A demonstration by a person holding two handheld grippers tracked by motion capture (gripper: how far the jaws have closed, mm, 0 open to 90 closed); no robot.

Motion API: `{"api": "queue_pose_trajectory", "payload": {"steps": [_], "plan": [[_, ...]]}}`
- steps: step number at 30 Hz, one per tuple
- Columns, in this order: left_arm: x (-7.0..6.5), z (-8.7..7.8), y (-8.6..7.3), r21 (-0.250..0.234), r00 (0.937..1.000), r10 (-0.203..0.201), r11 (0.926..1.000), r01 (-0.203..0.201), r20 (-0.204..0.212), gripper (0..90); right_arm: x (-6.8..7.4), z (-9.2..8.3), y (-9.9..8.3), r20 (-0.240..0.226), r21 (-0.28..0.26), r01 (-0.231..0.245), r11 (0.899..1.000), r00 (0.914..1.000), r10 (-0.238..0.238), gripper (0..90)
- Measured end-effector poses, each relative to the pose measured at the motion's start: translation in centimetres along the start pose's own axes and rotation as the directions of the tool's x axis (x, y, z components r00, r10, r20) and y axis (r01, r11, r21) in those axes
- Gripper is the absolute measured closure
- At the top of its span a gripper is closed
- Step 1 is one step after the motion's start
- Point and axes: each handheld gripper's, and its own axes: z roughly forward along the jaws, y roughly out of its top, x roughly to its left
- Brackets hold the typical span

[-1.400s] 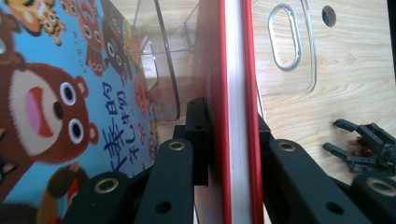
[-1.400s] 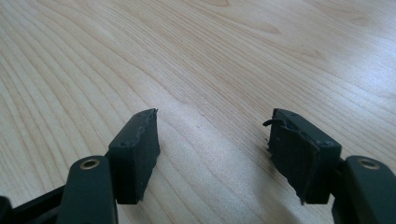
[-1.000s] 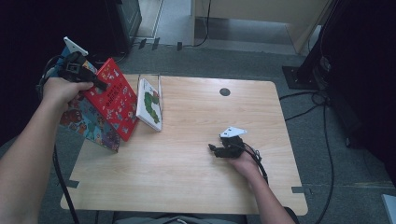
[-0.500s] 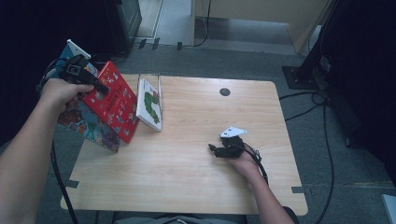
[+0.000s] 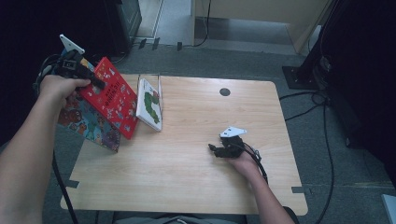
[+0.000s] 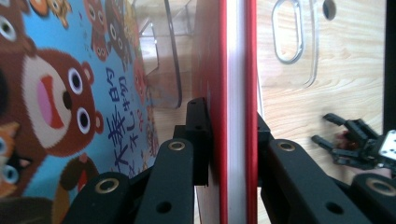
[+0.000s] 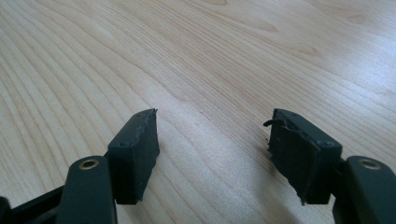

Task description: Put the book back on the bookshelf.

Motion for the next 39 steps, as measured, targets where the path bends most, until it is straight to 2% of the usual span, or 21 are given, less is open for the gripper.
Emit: {"api": "queue_pose_trajectory", "payload": {"steps": [5, 10, 14, 19, 22, 25, 32, 39], "plan": [[0.2, -0.7, 0.9, -0.044, 0.9998, -0.020, 0.9988, 0.020, -0.004, 79.4, 0.0, 0.0, 0.0, -0.001, 0.000, -0.001, 1.000, 1.0000, 0.001, 32.5], [0.4, 0.3, 1.5, -0.070, 0.9988, -0.042, 0.9968, 0.040, -0.027, 79.3, 0.0, 0.0, 0.0, 0.000, 0.000, 0.000, 1.000, 1.0000, 0.000, 32.5], [0.8, 1.0, 1.8, -0.085, 0.9978, -0.065, 0.9944, 0.063, -0.017, 79.3, 0.0, 0.0, 0.0, 0.003, 0.000, -0.002, 1.000, 1.0000, 0.002, 32.5], [1.1, 1.4, 1.9, -0.095, 0.9972, -0.069, 0.9932, 0.066, -0.029, 79.4, 0.1, -0.1, -0.1, 0.007, 0.000, -0.006, 1.000, 1.0000, 0.006, 32.6], [1.2, 1.3, 2.0, -0.123, 0.9966, -0.078, 0.9896, 0.075, -0.024, 79.9, 0.1, -0.2, -0.2, 0.011, 0.000, -0.015, 1.000, 0.9998, 0.015, 32.7], [1.2, 1.3, 2.0, -0.126, 0.9961, -0.084, 0.9888, 0.080, -0.027, 79.7, 0.1, -0.3, -0.3, 0.013, 0.001, -0.017, 1.000, 0.9998, 0.017, 32.7], [1.0, 1.9, 1.9, -0.110, 0.9971, -0.064, 0.9922, 0.059, -0.041, 79.5, 0.1, -0.4, -0.3, 0.014, 0.002, -0.017, 1.000, 0.9998, 0.017, 32.7], [0.9, 2.1, 1.8, -0.076, 0.9964, -0.050, 0.9961, 0.045, -0.068, 78.7, 0.1, -0.4, -0.3, 0.013, 0.002, -0.017, 1.000, 0.9998, 0.017, 32.8]]}}
